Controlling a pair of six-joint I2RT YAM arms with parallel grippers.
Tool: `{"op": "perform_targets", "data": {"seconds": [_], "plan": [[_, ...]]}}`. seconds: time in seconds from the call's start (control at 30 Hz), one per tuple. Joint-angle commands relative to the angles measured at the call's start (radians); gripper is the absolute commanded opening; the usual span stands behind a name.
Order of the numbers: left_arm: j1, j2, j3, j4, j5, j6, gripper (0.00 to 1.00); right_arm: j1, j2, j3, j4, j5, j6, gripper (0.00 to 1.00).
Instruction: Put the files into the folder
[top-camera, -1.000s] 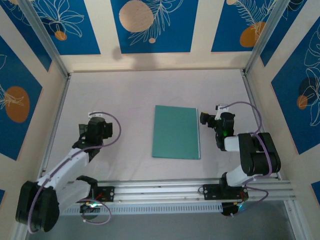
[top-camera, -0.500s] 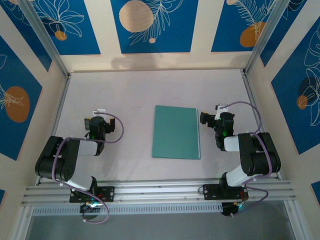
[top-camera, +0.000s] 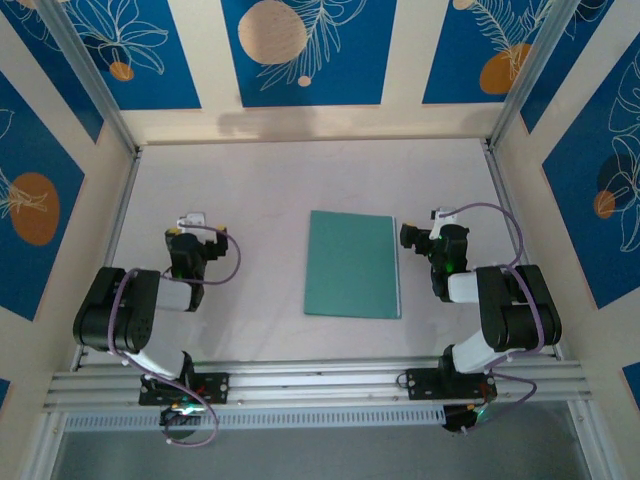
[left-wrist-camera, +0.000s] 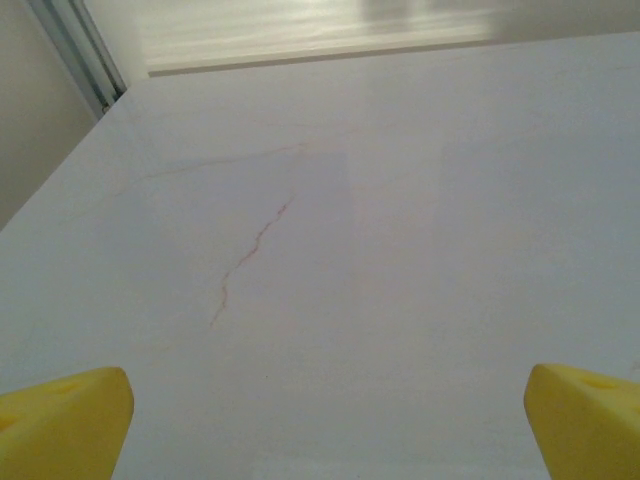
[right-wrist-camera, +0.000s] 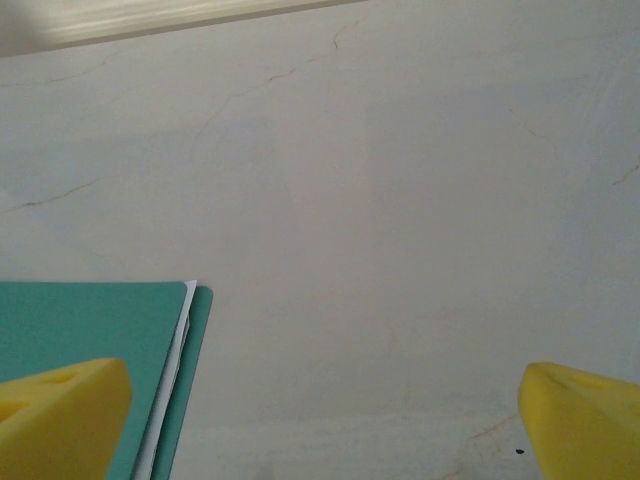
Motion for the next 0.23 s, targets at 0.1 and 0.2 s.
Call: {"op": "perform_targets", "data": {"seconds": [0.1, 0.2], "plan": [[0.010, 0.002, 0.009, 0.005, 0.025, -0.009, 1.00, -0.001, 0.001, 0.025, 0.029, 0.013, -0.017, 0.99], [0.010, 0.001, 0.007, 0.007, 0.025, -0.009, 1.00, 0.004, -0.001, 0.017, 0.040, 0.021, -0.020, 0.99]]}}
